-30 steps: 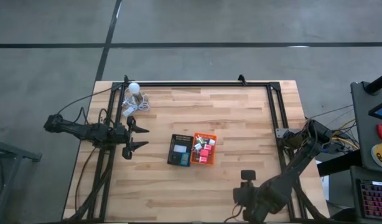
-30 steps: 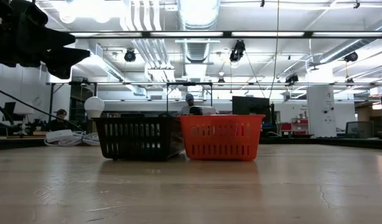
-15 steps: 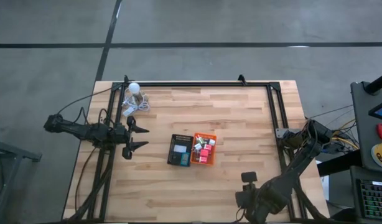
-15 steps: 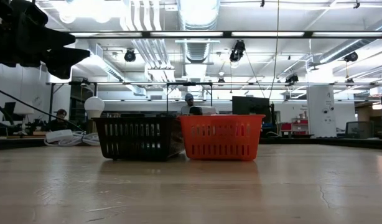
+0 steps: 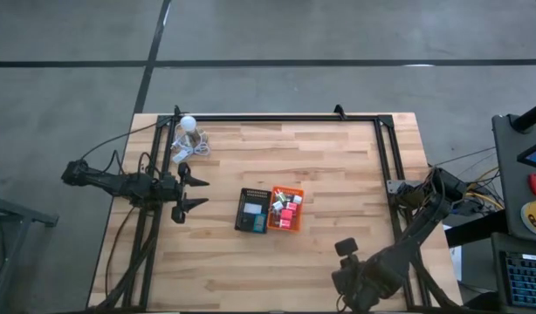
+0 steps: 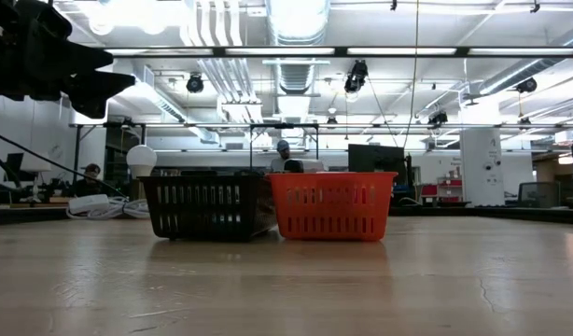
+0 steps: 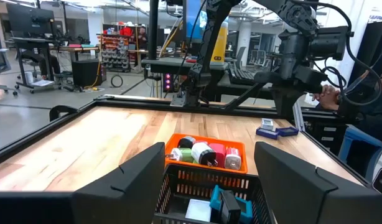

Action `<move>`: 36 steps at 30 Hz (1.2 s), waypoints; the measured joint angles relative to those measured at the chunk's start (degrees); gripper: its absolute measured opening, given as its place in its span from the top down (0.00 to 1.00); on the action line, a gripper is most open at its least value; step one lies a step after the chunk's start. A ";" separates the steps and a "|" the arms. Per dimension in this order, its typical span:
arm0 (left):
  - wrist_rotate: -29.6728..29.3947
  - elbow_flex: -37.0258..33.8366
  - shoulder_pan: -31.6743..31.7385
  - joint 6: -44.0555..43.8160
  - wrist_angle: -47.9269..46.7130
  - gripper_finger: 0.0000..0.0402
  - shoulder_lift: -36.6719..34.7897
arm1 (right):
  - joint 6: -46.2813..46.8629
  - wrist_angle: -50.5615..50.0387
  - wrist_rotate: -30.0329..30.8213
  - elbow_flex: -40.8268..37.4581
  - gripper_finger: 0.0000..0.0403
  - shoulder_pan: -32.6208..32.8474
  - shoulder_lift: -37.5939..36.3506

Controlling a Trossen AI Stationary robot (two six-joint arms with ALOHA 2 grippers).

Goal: Pick & Place Office items
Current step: Put the top dark blue timer into the black bin

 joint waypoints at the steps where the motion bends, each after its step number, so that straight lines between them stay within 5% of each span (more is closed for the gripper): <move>1: -0.02 0.00 0.02 0.00 0.00 0.37 0.02 | 0.23 0.17 0.04 -0.02 0.82 0.00 0.00; 9: -0.02 0.00 0.00 0.00 0.00 0.37 0.00 | 10.59 5.83 0.35 0.02 0.81 0.00 0.00; 20: -0.01 -0.02 0.02 0.01 0.00 0.37 0.00 | 10.67 16.98 0.42 0.46 0.83 -0.24 -0.09; 27: -0.01 0.00 0.01 0.01 0.00 0.37 0.00 | 2.33 16.03 1.90 0.46 0.83 -0.54 -0.09; 36: 0.00 -0.02 0.00 0.00 0.00 0.37 0.00 | -6.55 15.12 -3.59 0.11 0.79 -0.50 -0.09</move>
